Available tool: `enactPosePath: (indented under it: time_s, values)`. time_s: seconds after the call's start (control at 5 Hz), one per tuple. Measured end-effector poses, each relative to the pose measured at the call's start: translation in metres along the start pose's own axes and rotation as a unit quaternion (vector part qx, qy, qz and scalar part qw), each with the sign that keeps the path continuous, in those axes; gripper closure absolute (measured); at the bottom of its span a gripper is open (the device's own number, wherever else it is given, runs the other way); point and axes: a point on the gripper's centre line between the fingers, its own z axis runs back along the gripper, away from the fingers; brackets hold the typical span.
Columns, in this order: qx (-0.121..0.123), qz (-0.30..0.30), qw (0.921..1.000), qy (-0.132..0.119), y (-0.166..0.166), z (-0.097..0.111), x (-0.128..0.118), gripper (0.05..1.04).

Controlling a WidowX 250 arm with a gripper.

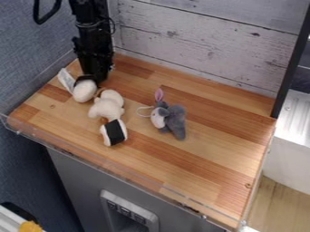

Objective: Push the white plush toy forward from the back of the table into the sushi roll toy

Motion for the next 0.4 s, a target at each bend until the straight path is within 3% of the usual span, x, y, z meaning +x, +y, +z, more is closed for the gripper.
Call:
enactPosePath:
  time_s: [0.2, 0.4]
  values:
    - [-0.001, -0.011, 0.9999, 0.002, -0.0038, 0.0001, -0.0043, 0.914]
    - [0.001, -0.022, 0.9998, 0.002, -0.0055, 0.0008, -0.0019, 1.013]
